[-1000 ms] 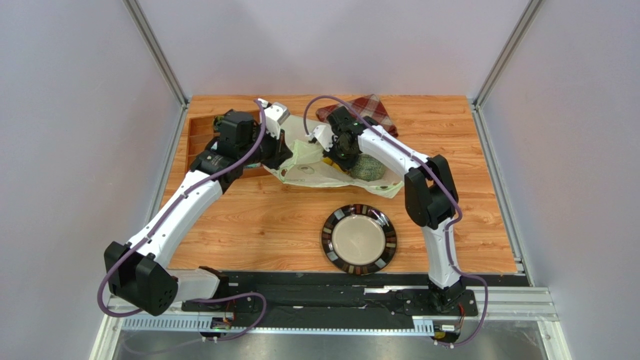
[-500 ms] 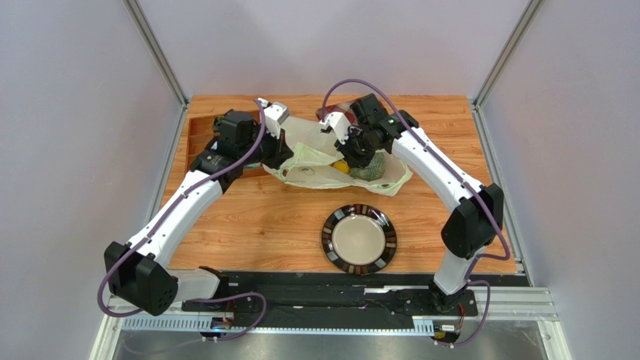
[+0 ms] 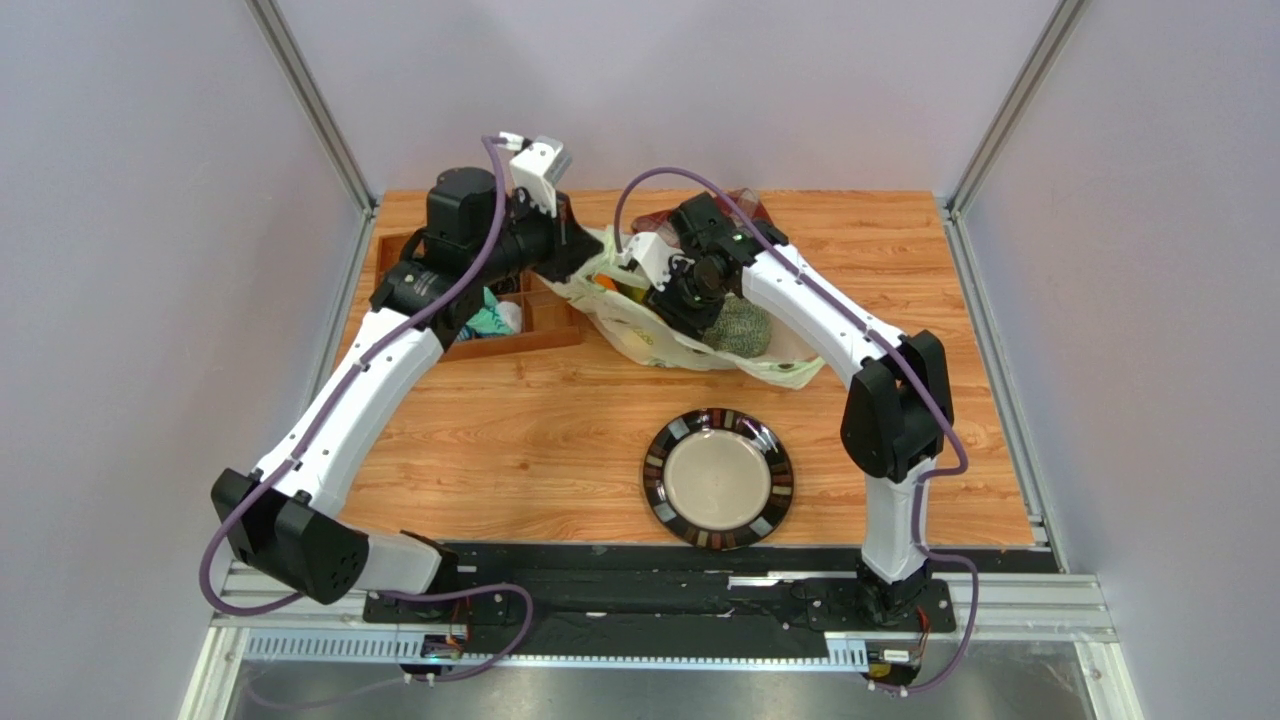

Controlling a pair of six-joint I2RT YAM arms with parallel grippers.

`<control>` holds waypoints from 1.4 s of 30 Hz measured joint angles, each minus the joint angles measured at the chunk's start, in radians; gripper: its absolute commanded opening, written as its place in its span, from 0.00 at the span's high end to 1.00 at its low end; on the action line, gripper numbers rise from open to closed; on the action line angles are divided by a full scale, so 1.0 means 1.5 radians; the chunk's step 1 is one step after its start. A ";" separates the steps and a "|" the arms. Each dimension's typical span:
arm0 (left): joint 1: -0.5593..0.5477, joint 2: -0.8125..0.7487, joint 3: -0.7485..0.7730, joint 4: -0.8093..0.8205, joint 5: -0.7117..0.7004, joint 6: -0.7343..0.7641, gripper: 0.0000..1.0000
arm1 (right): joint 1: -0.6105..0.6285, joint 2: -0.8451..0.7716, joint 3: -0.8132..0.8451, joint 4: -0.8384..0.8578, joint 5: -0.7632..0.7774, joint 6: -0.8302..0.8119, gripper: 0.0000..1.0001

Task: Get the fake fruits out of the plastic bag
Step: Take out the fake fruit from the plastic bag.

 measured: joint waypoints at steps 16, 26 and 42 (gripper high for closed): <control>0.001 0.050 0.075 0.003 0.012 -0.016 1.00 | -0.001 0.137 0.098 0.097 0.072 -0.016 0.39; 0.003 0.065 0.061 -0.004 0.024 -0.015 1.00 | -0.020 0.256 0.238 0.063 0.068 0.007 1.00; 0.003 0.083 0.057 0.009 0.005 -0.006 1.00 | -0.026 -0.081 0.108 -0.050 -0.084 0.008 1.00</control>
